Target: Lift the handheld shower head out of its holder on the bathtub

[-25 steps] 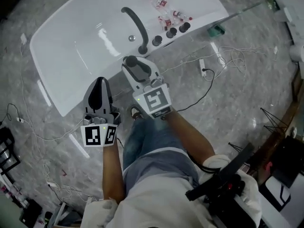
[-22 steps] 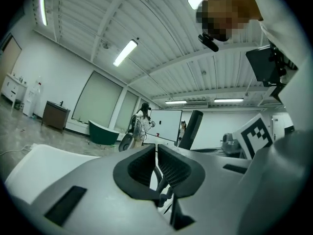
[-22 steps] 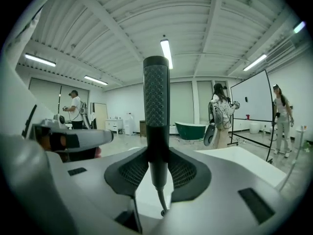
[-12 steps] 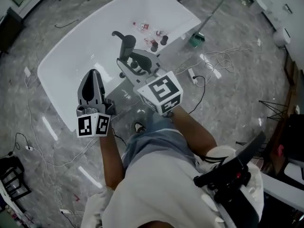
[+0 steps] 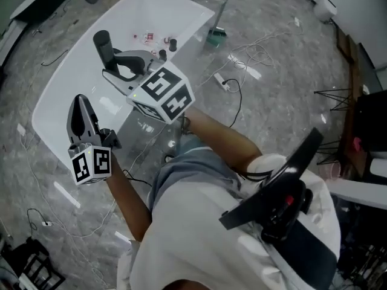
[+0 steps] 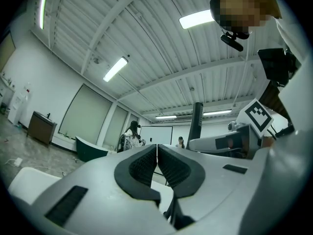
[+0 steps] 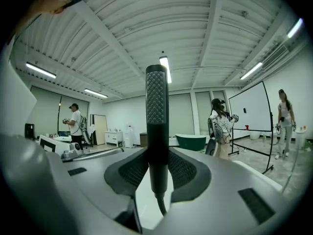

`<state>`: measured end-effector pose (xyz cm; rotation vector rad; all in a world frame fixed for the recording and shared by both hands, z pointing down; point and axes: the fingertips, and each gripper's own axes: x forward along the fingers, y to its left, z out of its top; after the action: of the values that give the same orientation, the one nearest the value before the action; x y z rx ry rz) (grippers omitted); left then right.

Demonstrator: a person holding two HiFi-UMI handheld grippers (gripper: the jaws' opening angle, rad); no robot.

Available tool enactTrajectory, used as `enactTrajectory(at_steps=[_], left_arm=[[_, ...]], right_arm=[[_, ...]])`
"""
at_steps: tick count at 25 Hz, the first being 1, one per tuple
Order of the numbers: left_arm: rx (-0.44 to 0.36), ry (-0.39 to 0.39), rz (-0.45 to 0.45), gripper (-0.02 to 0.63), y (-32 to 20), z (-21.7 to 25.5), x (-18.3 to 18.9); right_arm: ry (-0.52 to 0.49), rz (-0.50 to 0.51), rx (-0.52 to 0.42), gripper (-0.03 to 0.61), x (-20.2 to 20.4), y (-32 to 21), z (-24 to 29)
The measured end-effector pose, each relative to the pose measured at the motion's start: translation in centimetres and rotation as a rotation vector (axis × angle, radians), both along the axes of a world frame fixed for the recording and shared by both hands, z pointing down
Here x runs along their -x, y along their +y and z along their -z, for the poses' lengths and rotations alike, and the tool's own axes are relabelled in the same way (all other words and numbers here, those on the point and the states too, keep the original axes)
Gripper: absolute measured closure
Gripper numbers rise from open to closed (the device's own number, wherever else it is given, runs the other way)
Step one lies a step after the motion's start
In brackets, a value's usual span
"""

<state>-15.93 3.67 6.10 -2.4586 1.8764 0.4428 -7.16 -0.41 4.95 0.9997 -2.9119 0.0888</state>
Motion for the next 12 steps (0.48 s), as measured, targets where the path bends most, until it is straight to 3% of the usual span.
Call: enactTrajectory(at_steps=[12], left_arm=[[0.037, -0.030, 0.026, 0.595, 2.6, 1.0, -3.1]], right_arm=[[0.005, 0.014, 0.014, 0.446, -2.8, 2.7, 0.6]])
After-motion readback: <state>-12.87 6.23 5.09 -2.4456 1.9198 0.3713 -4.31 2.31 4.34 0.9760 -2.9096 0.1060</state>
